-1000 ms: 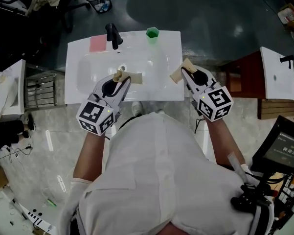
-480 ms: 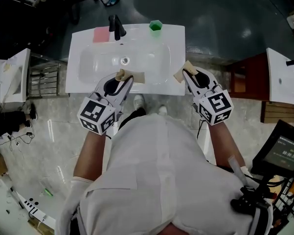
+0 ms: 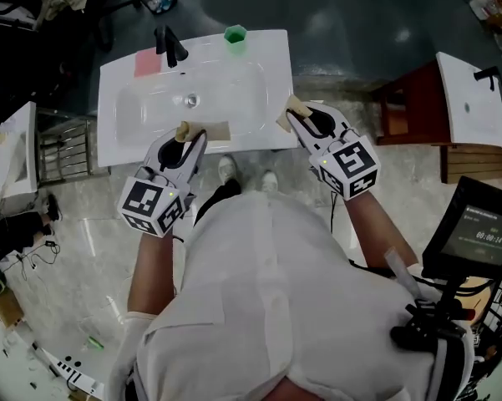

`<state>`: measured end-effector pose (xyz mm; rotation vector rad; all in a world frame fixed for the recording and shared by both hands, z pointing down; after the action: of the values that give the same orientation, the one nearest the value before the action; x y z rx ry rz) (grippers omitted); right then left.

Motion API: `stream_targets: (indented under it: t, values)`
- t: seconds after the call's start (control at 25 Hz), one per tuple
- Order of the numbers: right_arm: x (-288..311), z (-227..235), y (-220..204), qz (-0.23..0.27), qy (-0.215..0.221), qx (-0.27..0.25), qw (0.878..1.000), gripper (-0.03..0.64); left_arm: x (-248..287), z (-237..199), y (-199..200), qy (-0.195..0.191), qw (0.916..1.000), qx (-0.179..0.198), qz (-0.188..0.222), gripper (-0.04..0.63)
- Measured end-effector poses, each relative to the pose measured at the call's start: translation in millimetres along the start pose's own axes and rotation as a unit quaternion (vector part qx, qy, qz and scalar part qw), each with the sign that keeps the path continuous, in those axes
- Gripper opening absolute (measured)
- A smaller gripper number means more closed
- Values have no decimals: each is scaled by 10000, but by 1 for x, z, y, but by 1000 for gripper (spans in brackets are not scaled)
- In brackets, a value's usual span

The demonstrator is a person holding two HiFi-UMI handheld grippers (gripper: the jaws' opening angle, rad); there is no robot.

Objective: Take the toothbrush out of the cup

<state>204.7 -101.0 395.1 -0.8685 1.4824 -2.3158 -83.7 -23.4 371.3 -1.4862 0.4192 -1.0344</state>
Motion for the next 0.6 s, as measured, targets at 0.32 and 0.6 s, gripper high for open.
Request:
stream_targets:
  t: [0.32, 0.6]
  values:
    - [6, -7, 4, -34, 48, -48, 10000, 63, 4, -5, 2, -102, 9999, 7, 32, 81]
    - [11, -4, 4, -93, 0, -30, 10000, 63, 13, -11, 1, -194, 9998, -7, 64, 81]
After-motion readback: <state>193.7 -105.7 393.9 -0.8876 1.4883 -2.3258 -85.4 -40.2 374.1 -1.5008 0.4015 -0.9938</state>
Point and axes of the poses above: the fingertips, and each gripper's own axes: x forward along the fingers, z to its right, y out of its top, the point moved 10 cm from there along -x, backward along the fingers, and after that the axes turned 15 degrees about x, right-handed, at the moved point
